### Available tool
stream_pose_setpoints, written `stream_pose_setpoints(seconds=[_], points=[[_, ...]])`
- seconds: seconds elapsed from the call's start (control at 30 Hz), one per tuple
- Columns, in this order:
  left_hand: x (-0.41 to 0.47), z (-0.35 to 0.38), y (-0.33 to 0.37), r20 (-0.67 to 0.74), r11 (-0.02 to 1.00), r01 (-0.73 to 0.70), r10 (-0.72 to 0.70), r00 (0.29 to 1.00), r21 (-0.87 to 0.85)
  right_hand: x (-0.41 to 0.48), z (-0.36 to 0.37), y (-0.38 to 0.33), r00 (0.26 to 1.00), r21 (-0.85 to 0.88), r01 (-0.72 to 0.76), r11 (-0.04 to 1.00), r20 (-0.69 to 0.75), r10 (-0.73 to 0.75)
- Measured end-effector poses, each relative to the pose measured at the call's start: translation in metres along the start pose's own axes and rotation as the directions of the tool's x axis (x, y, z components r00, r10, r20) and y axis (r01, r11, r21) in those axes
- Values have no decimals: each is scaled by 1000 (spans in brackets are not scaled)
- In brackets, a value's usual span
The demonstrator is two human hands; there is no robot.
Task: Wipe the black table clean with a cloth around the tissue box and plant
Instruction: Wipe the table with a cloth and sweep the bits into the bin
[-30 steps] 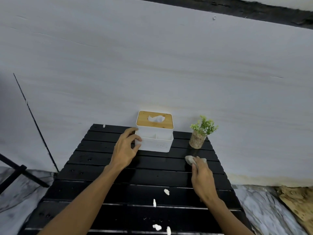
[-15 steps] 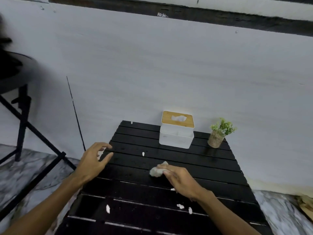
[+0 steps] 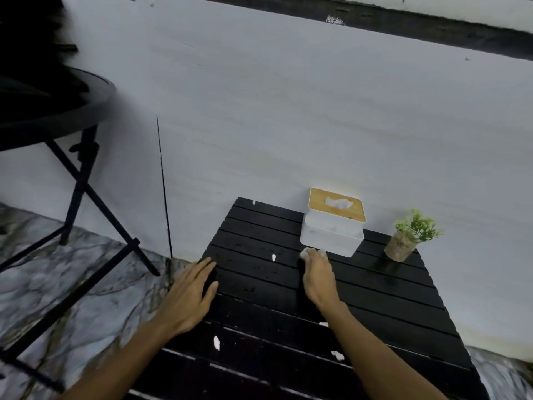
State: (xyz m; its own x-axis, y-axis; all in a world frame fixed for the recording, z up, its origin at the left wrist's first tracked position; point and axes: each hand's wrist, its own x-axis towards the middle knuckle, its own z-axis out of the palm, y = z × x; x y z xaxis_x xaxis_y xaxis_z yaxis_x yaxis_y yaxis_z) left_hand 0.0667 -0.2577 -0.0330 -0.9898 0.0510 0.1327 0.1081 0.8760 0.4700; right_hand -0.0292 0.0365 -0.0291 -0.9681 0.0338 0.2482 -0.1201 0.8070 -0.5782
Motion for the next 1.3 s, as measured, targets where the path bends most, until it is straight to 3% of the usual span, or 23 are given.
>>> stream_pose_setpoints(seconds=[0.2,0.37,0.43,0.5,0.6,0.73,0.8,0.87,0.93,1.0,1.07,1.1,1.2,1.3], points=[[-2,6,1,-25,998,-1,2,1000,68,11,16,-35,949,146,193,970,223,-222],[-2,9,-1,-38,998,-2,5,999,66,-15,-17,-37,783,327,358,874,405,-472],[-2,10,-1,-47,999,-8,10,999,50,-23,-31,-35,805,409,315,857,363,-469],[-2,12,-3,-60,999,-12,15,998,48,-16,-34,-31,884,421,247,873,270,-381],[-2,11,-1,-75,996,-23,29,997,90,16,-16,-30,969,272,186,944,109,-222],[-2,10,0,-87,996,-22,30,996,90,57,37,-42,994,100,82,992,60,-88],[-2,10,-1,-84,996,-22,28,996,81,67,59,-49,995,-68,91,994,37,-89],[-2,10,-2,-80,998,-17,23,997,66,66,63,-58,987,-76,143,987,87,-136],[-3,10,-2,-80,998,-18,23,997,54,55,52,-66,932,52,272,961,236,-276],[-4,11,0,-85,998,-13,18,996,63,37,34,-69,815,206,397,894,368,-447],[-4,11,0,-79,998,-16,22,997,68,25,21,-67,750,301,423,855,413,-517],[-4,11,0,-74,998,-17,22,997,68,22,17,-65,769,335,382,861,401,-498],[-2,11,-1,-75,998,-15,20,997,61,39,21,-64,933,357,229,906,186,-309],[-3,10,0,-75,999,-14,17,997,49,85,41,-71,995,261,93,961,23,-102]])
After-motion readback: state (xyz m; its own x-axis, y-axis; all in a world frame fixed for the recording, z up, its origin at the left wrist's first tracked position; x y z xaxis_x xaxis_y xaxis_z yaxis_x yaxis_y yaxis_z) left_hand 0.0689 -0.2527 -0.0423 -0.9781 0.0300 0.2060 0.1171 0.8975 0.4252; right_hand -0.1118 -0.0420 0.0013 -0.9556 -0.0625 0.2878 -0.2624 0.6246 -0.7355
